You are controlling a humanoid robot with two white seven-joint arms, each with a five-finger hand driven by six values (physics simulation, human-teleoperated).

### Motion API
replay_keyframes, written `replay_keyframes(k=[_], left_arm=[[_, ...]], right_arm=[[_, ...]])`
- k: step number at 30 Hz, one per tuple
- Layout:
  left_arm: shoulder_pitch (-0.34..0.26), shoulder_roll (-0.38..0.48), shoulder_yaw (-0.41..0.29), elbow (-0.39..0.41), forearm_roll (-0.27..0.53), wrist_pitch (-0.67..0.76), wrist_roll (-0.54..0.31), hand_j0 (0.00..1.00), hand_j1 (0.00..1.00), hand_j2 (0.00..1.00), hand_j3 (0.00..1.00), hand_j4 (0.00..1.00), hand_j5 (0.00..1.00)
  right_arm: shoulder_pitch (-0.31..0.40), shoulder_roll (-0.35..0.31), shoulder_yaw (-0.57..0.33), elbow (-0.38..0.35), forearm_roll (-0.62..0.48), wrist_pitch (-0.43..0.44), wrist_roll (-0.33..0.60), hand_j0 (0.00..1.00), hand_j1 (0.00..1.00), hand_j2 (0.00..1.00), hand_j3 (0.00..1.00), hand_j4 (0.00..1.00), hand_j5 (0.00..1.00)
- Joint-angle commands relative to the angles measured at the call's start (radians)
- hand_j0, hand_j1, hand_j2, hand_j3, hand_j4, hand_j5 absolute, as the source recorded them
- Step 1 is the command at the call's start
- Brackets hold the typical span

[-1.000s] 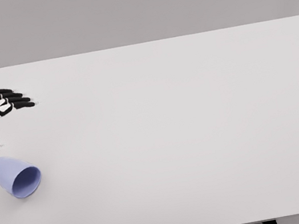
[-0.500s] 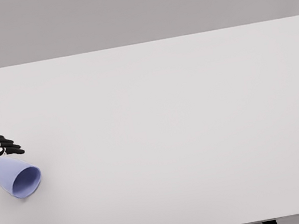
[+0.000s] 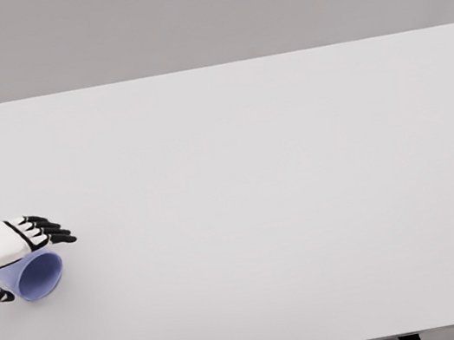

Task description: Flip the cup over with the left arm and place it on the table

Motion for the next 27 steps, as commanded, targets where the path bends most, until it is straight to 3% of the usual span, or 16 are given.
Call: replay_keyframes(k=[1, 7, 20, 27], left_arm=[[0.000, -0.016, -0.009, 0.010, 0.001, 0.025, -0.004, 1.00, 1.00, 1.00, 1.00, 1.00, 1.00], [0.009, -0.027, -0.012, 0.033, 0.001, 0.091, -0.004, 1.00, 1.00, 1.00, 1.00, 1.00, 1.00], [0.008, -0.035, -0.017, 0.057, -0.022, 0.100, -0.003, 1.00, 1.00, 1.00, 1.00, 1.00, 1.00], [0.008, -0.081, -0.018, 0.085, -0.059, 0.100, -0.003, 1.00, 1.00, 1.00, 1.00, 1.00, 1.00]], right_arm=[[0.000, 0.000, 0.000, 0.000, 0.000, 0.000, 0.000, 1.00, 1.00, 1.00, 1.00, 1.00, 1.00], [0.000, 0.000, 0.000, 0.000, 0.000, 0.000, 0.000, 1.00, 1.00, 1.00, 1.00, 1.00, 1.00], [0.000, 0.000, 0.000, 0.000, 0.000, 0.000, 0.000, 1.00, 1.00, 1.00, 1.00, 1.00, 1.00], [0.000, 0.000, 0.000, 0.000, 0.000, 0.000, 0.000, 1.00, 1.00, 1.00, 1.00, 1.00, 1.00]])
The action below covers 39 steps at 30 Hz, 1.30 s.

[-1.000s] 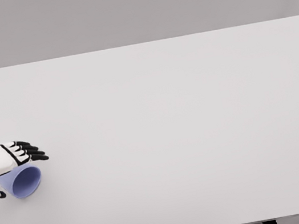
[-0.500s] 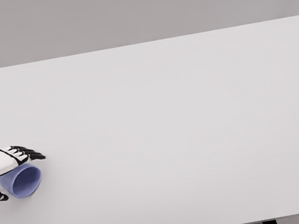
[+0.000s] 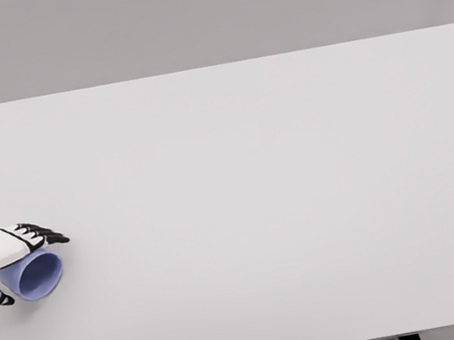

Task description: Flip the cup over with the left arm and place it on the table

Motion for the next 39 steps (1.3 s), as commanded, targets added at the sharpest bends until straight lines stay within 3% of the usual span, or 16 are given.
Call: replay_keyframes(k=[1, 5, 12, 17, 25, 32, 36, 39], left_arm=[[-0.002, -0.009, 0.000, 0.010, -0.005, 0.003, 0.002, 1.00, 1.00, 1.00, 1.00, 1.00, 1.00], [-0.002, -0.021, 0.000, 0.025, -0.025, 0.003, 0.003, 0.99, 0.99, 0.99, 0.99, 0.99, 0.99], [-0.002, -0.023, 0.000, 0.025, -0.031, -0.002, 0.003, 0.63, 0.63, 0.63, 0.63, 0.63, 0.63], [-0.002, -0.023, 0.000, 0.028, -0.031, -0.011, 0.006, 0.48, 0.48, 0.48, 0.48, 0.48, 0.48], [-0.014, -0.023, 0.012, 0.027, -0.020, -0.016, 0.002, 0.50, 0.50, 0.50, 0.50, 0.50, 0.50], [-0.058, -0.023, 0.018, 0.025, 0.185, -0.017, -0.040, 0.52, 0.52, 0.52, 0.52, 0.52, 0.52], [-0.090, -0.023, 0.018, 0.028, 0.400, -0.016, -0.148, 0.53, 0.53, 0.53, 0.53, 0.53, 0.53], [-0.098, -0.038, 0.017, 0.045, 0.546, -0.017, -0.165, 0.54, 0.54, 0.54, 0.54, 0.54, 0.54]], right_arm=[[0.000, 0.000, 0.000, 0.000, 0.000, 0.000, 0.000, 1.00, 1.00, 1.00, 1.00, 1.00, 1.00], [0.000, 0.000, 0.000, 0.000, 0.000, 0.000, 0.000, 1.00, 1.00, 1.00, 1.00, 1.00, 1.00], [0.000, 0.000, 0.000, 0.000, 0.000, 0.000, 0.000, 1.00, 1.00, 1.00, 1.00, 1.00, 1.00], [0.000, 0.000, 0.000, 0.000, 0.000, 0.000, 0.000, 1.00, 1.00, 1.00, 1.00, 1.00, 1.00], [0.000, 0.000, 0.000, 0.000, 0.000, 0.000, 0.000, 1.00, 1.00, 1.00, 1.00, 1.00, 1.00], [0.000, 0.000, 0.000, 0.000, 0.000, 0.000, 0.000, 1.00, 1.00, 1.00, 1.00, 1.00, 1.00], [0.000, 0.000, 0.000, 0.000, 0.000, 0.000, 0.000, 1.00, 1.00, 1.00, 1.00, 1.00, 1.00], [0.000, 0.000, 0.000, 0.000, 0.000, 0.000, 0.000, 1.00, 1.00, 1.00, 1.00, 1.00, 1.00]])
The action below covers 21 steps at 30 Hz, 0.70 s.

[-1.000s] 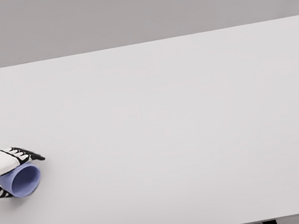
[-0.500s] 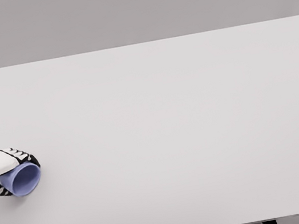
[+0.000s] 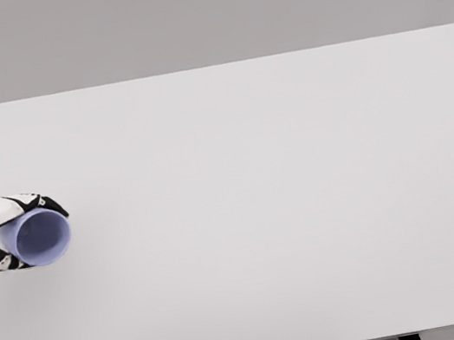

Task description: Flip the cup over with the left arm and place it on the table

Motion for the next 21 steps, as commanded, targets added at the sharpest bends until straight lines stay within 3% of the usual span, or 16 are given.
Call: replay_keyframes(k=[1, 2, 4, 5, 8, 10, 13, 21], left_arm=[[-0.005, -0.036, 0.003, 0.021, 0.148, -0.001, -0.035, 0.54, 0.54, 0.54, 0.54, 0.54, 0.54], [-0.023, -0.066, 0.000, 0.046, 0.202, -0.007, -0.035, 0.54, 0.54, 0.54, 0.54, 0.54, 0.54], [-0.081, -0.181, -0.008, 0.146, 0.417, -0.025, -0.035, 0.54, 0.54, 0.54, 0.54, 0.54, 0.54], [-0.118, -0.228, -0.014, 0.172, 0.472, -0.012, -0.035, 0.54, 0.54, 0.54, 0.54, 0.54, 0.54], [-0.213, -0.356, -0.016, 0.258, 0.495, 0.137, -0.035, 0.54, 0.54, 0.54, 0.54, 0.54, 0.54], [-0.278, -0.484, -0.019, 0.377, 0.497, 0.206, -0.035, 0.54, 0.54, 0.54, 0.54, 0.54, 0.54], [-0.347, -0.542, -0.086, 0.443, 0.497, 0.249, -0.035, 0.54, 0.54, 0.54, 0.54, 0.54, 0.54], [-0.345, -0.580, -0.115, 0.457, 0.477, 0.254, -0.035, 0.55, 0.55, 0.55, 0.55, 0.55, 0.55]], right_arm=[[0.000, 0.000, 0.000, 0.000, 0.000, 0.000, 0.000, 1.00, 1.00, 1.00, 1.00, 1.00, 1.00], [0.000, 0.000, 0.000, 0.000, 0.000, 0.000, 0.000, 1.00, 1.00, 1.00, 1.00, 1.00, 1.00], [0.000, 0.000, 0.000, 0.000, 0.000, 0.000, 0.000, 1.00, 1.00, 1.00, 1.00, 1.00, 1.00], [0.000, 0.000, 0.000, 0.000, 0.000, 0.000, 0.000, 1.00, 1.00, 1.00, 1.00, 1.00, 1.00], [0.000, 0.000, 0.000, 0.000, 0.000, 0.000, 0.000, 1.00, 1.00, 1.00, 1.00, 1.00, 1.00], [0.000, 0.000, 0.000, 0.000, 0.000, 0.000, 0.000, 1.00, 1.00, 1.00, 1.00, 1.00, 1.00], [0.000, 0.000, 0.000, 0.000, 0.000, 0.000, 0.000, 1.00, 1.00, 1.00, 1.00, 1.00, 1.00], [0.000, 0.000, 0.000, 0.000, 0.000, 0.000, 0.000, 1.00, 1.00, 1.00, 1.00, 1.00, 1.00]])
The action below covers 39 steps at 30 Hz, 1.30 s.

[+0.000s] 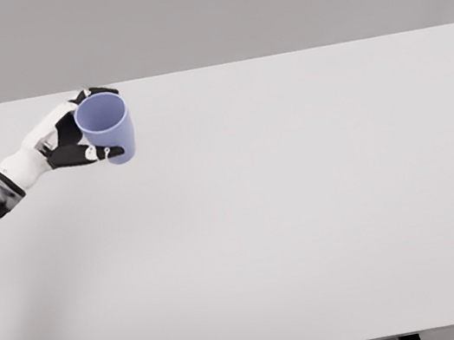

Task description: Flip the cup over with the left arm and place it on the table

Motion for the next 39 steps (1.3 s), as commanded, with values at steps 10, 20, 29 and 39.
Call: replay_keyframes(k=[10, 20, 29, 39], left_arm=[[0.009, -0.020, -0.014, 0.005, -0.013, -0.002, 0.000, 0.76, 0.76, 0.76, 0.76, 0.76, 0.76], [0.014, -0.020, -0.015, 0.002, -0.015, 0.000, 0.000, 1.00, 1.00, 1.00, 1.00, 1.00, 1.00], [0.014, -0.020, -0.023, -0.010, -0.015, 0.000, 0.000, 1.00, 1.00, 1.00, 1.00, 1.00, 1.00], [-0.038, 0.082, 0.006, -0.103, -0.010, -0.008, 0.000, 1.00, 1.00, 1.00, 1.00, 1.00, 1.00]], right_arm=[[0.000, 0.000, 0.000, 0.000, 0.000, 0.000, 0.000, 1.00, 1.00, 1.00, 1.00, 1.00, 1.00], [0.000, 0.000, 0.000, 0.000, 0.000, 0.000, 0.000, 1.00, 1.00, 1.00, 1.00, 1.00, 1.00], [0.000, 0.000, 0.000, 0.000, 0.000, 0.000, 0.000, 1.00, 1.00, 1.00, 1.00, 1.00, 1.00], [0.000, 0.000, 0.000, 0.000, 0.000, 0.000, 0.000, 1.00, 1.00, 1.00, 1.00, 1.00, 1.00]])
